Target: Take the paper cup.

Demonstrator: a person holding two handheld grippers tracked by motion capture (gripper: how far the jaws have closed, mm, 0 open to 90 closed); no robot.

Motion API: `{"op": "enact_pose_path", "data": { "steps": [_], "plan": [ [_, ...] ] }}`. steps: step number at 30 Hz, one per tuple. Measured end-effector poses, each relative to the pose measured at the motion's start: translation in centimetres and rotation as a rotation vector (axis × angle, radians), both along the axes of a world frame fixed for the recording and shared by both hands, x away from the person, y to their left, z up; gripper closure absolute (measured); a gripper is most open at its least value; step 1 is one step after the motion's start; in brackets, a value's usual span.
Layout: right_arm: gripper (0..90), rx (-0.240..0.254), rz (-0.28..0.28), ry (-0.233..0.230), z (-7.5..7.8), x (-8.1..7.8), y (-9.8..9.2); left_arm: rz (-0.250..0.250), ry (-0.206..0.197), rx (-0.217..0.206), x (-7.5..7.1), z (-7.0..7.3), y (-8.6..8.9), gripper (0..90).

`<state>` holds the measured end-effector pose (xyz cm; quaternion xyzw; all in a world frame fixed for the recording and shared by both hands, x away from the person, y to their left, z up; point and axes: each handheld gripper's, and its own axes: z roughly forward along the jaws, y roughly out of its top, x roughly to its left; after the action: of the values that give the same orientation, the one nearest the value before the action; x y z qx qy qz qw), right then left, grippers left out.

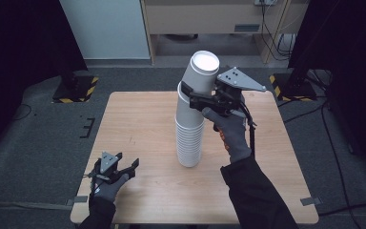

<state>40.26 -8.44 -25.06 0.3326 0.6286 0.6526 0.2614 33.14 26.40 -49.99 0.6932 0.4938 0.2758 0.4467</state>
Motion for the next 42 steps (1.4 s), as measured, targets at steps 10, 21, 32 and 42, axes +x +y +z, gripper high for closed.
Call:
{"op": "enact_pose_path", "data": {
  "steps": [10,21,32,42],
  "plan": [
    [14.2,0.028,-0.012,-0.016,0.8,-0.9,-2.0,0.004,-0.003,0.001,0.0,0.0,0.0,24.4],
    [14.2,0.037,-0.048,-0.010,-0.1,-1.9,-5.1,0.005,-0.011,-0.012,0.0,0.2,-0.2,24.5],
    [14.2,0.044,-0.081,0.030,-2.3,-3.0,-8.1,-0.009,-0.013,-0.004,0.0,0.3,-0.4,26.8],
    [14.2,0.060,-0.094,0.076,-5.1,-4.0,-10.4,-0.025,-0.031,-0.006,-0.1,0.5,-0.5,29.5]
  ]
}}
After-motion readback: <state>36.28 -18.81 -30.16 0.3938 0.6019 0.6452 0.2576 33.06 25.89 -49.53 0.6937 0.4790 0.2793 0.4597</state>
